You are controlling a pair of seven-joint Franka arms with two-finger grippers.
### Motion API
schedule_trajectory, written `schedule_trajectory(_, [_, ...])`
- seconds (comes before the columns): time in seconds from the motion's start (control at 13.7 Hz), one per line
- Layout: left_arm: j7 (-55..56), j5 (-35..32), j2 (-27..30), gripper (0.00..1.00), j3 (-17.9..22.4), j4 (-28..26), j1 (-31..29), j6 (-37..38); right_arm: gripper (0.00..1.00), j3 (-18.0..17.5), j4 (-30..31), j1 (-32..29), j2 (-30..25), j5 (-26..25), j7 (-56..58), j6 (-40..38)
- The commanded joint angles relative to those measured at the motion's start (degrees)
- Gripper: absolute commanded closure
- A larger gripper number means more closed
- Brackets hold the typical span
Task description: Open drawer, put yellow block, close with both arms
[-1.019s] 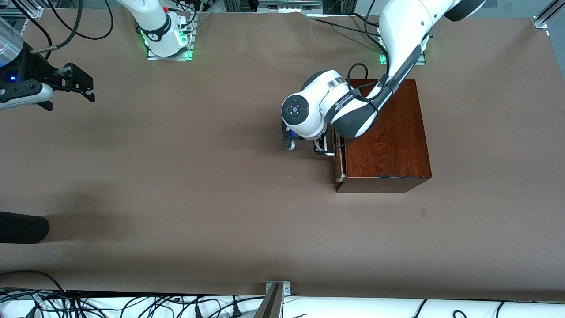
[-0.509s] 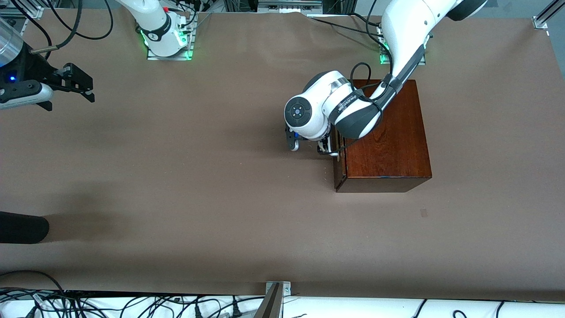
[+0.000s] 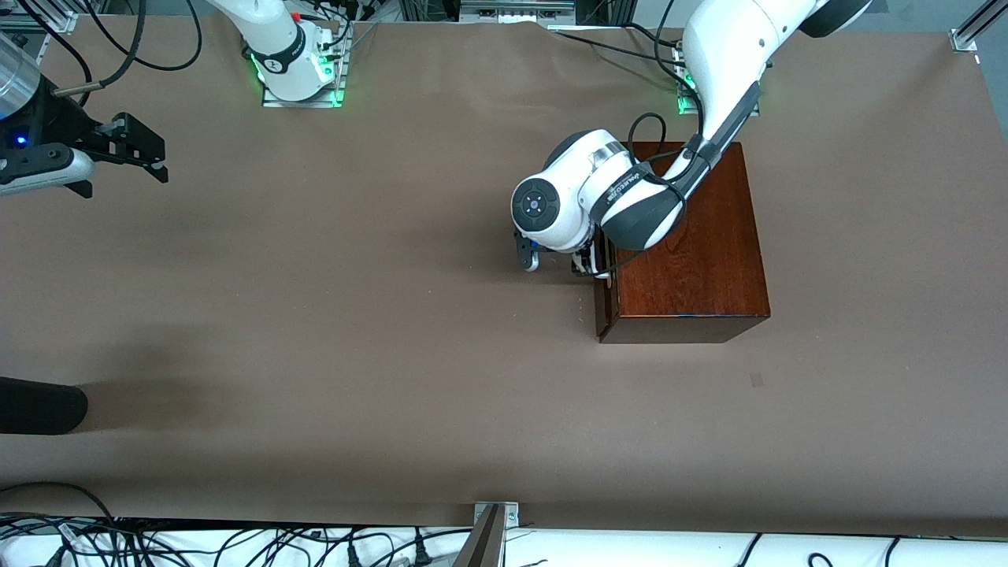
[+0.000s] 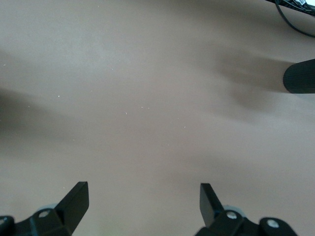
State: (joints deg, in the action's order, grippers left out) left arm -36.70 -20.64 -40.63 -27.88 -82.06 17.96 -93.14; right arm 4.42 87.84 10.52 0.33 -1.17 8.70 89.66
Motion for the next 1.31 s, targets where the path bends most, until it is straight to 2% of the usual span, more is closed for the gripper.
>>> schedule_trajectory(0.0, [-0.5,-2.0,2.5,0.0,0.5,-1.0,-0.6,2.4,0.0,-0.2,-1.0,-0.4,0.3,0.0,-0.3,-0.9])
schedule_trajectory(0.29, [2.8,-1.3,6.6,0.0,0.3,0.1,-0.9,2.7,0.0,-0.2,-1.0,-0.4,0.2,0.0,-0.3,-0.9])
schedule_trajectory(0.51, [8.6,-1.3,6.9,0.0,-0.2,4.9,0.1,2.5,0.0,-0.2,-1.0,-0.4,0.3,0.0,-0.3,-0.9])
schedule_trajectory(0.73, [12.2,2.3,10.8,0.0,0.4,8.1,-0.3,2.8,0.0,-0.3,-1.0,-0.4,0.2,0.0,-0.3,-0.9])
schedule_trajectory(1.02, [13.0,6.8,13.8,0.0,-0.1,13.3,-10.0,9.0,0.0,-0.2,-1.0,-0.4,0.3,0.0,-0.3,-0.9])
schedule_trajectory(1.09, [13.1,6.7,14.9,0.0,0.8,15.2,-11.4,10.3,0.0,-0.2,-1.0,-0.4,0.3,0.0,-0.3,-0.9])
schedule_trajectory(1.24, [15.1,7.8,19.0,0.0,7.6,14.4,-11.8,10.3,0.0,-0.2,-1.0,-0.4,0.3,0.0,-0.3,-0.9])
